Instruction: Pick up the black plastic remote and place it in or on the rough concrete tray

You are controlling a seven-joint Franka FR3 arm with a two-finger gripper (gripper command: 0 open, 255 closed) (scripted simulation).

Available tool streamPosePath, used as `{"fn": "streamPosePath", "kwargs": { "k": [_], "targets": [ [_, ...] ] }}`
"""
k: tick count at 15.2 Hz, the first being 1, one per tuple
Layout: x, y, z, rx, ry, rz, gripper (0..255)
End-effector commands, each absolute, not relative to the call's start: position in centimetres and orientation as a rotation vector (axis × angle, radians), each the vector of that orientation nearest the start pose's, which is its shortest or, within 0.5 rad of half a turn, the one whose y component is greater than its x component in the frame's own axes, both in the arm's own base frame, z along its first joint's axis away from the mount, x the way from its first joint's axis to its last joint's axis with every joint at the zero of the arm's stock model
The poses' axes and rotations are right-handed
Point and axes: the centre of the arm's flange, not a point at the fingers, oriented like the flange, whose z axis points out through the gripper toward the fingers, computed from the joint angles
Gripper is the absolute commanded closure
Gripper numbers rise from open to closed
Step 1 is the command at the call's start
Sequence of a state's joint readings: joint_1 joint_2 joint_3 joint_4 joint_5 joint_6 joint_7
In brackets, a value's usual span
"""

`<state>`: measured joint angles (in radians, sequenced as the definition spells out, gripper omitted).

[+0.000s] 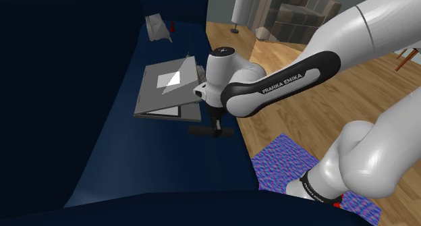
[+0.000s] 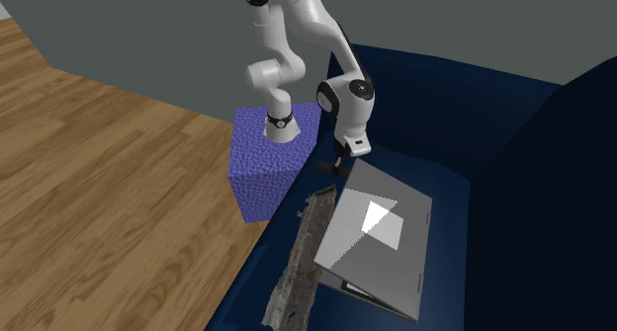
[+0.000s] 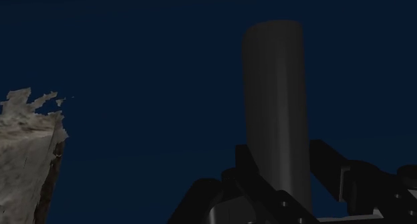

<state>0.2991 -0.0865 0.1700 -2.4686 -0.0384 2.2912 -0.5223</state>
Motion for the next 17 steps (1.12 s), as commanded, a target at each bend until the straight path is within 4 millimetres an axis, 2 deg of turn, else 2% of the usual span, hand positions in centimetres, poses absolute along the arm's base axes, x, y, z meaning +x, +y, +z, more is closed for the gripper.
{"fn": "streamPosePath", "kwargs": {
  "k": [1,17],
  "targets": [
    [40.7,20.6,32.6,-2.774,-1.548,0.155,255],
    [40.7,20.6,41.0,-2.774,-1.548,0.155,255]
  ]
}}
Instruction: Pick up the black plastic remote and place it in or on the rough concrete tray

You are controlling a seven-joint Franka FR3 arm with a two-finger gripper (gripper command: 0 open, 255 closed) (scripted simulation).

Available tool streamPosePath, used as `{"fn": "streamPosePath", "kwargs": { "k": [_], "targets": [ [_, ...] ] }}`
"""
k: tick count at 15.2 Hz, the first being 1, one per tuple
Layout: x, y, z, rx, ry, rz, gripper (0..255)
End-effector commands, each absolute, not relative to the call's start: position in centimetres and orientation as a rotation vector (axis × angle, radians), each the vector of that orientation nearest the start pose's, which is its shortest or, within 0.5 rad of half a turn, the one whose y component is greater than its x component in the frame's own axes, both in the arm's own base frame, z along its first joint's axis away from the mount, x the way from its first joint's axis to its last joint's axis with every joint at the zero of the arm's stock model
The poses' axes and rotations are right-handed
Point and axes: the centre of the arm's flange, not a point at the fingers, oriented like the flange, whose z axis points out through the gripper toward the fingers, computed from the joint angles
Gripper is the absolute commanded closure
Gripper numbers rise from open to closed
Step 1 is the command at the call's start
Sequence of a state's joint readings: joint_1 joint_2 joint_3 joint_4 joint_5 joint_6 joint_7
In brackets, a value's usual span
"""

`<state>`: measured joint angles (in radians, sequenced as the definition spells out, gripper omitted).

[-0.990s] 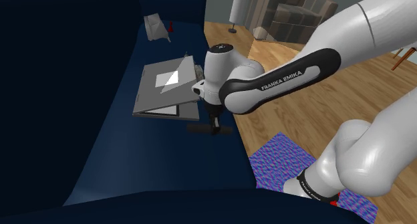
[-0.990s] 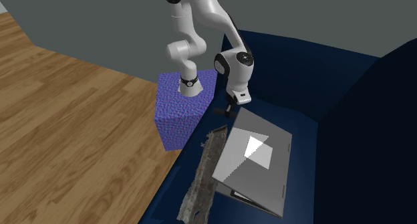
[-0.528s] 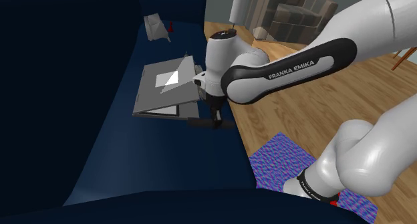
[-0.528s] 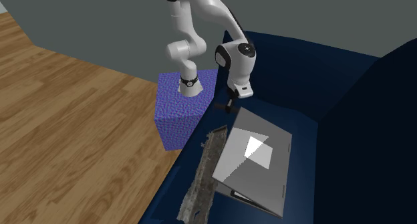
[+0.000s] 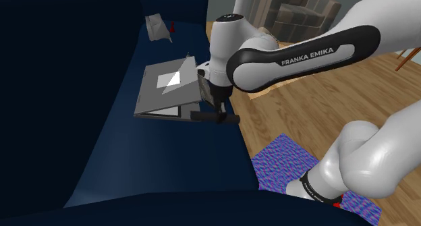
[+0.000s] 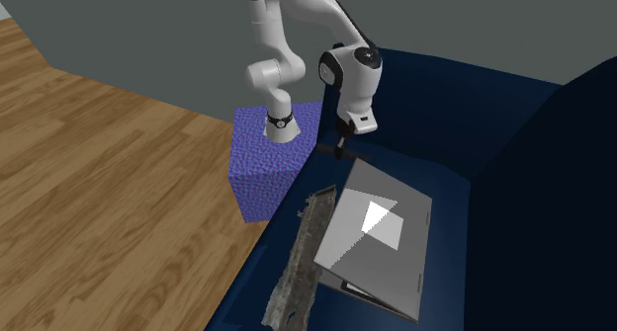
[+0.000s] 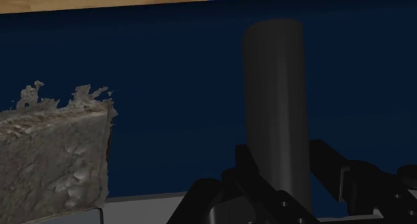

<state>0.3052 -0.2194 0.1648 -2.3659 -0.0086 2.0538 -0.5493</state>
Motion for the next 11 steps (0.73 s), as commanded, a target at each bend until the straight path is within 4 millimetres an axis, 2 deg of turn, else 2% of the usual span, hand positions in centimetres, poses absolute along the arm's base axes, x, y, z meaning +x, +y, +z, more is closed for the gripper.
{"fn": "streamPosePath", "kwargs": {
  "k": [1,11],
  "targets": [
    [40.7,20.6,41.6,-2.774,-1.548,0.155,255],
    [40.7,20.6,46.8,-2.774,-1.548,0.155,255]
  ]
}}
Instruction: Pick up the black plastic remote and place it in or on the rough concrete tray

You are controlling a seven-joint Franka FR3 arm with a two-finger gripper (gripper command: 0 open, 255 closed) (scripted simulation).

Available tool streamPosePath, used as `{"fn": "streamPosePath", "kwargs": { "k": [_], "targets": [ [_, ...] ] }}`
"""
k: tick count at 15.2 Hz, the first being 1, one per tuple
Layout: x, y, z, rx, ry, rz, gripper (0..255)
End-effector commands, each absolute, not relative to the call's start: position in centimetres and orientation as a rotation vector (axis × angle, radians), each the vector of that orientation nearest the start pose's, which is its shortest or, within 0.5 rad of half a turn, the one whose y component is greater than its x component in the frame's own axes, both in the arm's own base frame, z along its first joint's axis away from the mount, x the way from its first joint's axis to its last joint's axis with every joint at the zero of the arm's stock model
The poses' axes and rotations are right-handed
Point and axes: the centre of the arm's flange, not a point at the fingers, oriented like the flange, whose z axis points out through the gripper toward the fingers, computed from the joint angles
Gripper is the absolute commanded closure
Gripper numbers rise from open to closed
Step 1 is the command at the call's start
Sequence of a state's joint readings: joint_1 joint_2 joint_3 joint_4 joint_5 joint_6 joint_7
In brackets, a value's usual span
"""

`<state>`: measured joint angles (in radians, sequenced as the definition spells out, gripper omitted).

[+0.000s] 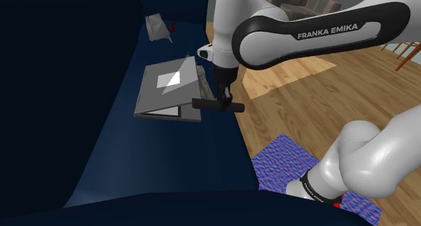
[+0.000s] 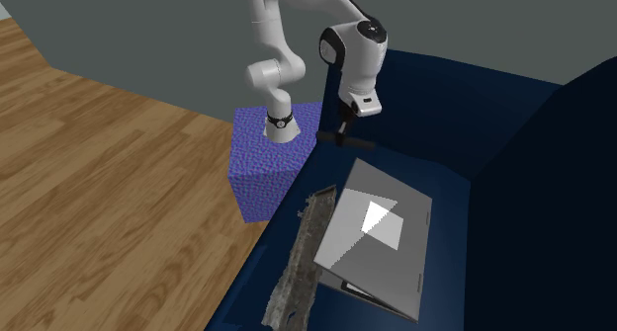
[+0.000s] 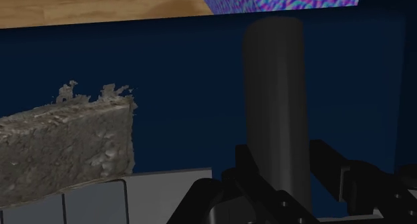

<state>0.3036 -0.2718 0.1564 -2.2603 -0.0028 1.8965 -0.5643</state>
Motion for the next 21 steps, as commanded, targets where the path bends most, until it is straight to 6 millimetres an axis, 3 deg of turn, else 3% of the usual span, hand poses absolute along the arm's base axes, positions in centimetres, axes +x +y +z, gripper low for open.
{"fn": "streamPosePath", "kwargs": {
  "k": [1,4,21],
  "targets": [
    [40.7,20.6,47.4,-2.774,-1.548,0.155,255],
    [40.7,20.6,48.9,-2.774,-1.548,0.155,255],
    [60.8,10.8,47.9,-2.774,-1.548,0.155,255]
  ]
}}
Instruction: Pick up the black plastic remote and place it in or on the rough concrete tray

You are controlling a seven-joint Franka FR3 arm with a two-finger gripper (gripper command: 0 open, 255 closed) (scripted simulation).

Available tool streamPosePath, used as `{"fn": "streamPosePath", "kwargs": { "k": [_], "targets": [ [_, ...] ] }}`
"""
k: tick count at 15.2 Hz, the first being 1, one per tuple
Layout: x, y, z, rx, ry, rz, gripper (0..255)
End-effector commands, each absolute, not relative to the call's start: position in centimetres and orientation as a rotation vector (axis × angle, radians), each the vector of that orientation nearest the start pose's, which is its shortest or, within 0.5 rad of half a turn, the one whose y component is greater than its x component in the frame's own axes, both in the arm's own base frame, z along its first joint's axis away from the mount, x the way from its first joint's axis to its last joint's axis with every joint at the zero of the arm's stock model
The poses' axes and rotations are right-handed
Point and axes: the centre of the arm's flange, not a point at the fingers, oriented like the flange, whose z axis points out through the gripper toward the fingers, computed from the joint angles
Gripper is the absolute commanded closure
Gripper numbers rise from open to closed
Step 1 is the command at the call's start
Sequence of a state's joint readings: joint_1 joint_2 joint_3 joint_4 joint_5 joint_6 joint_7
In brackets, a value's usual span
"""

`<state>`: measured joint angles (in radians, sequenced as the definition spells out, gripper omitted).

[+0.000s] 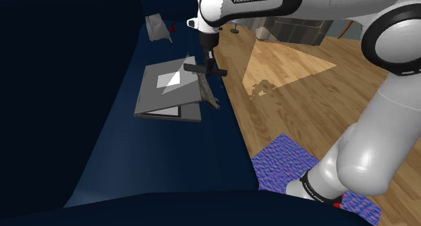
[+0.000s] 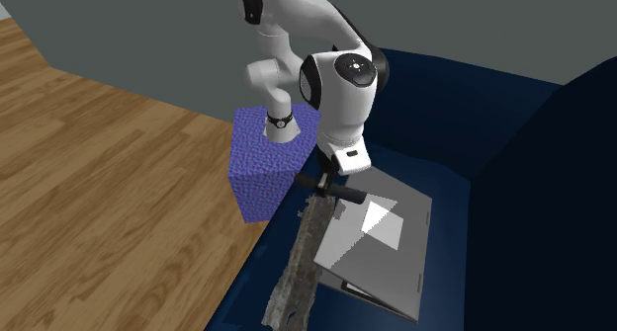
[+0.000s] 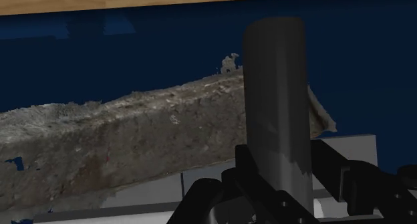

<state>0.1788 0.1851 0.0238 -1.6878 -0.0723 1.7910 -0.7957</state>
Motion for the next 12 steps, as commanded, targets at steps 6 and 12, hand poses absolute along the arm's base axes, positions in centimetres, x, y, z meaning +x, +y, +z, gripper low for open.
{"fn": "streamPosePath", "kwargs": {
  "k": [6,12],
  "targets": [
    [67.9,7.3,47.6,-2.774,-1.548,0.155,255],
    [70.4,6.1,45.4,-2.774,-1.548,0.155,255]
  ]
}}
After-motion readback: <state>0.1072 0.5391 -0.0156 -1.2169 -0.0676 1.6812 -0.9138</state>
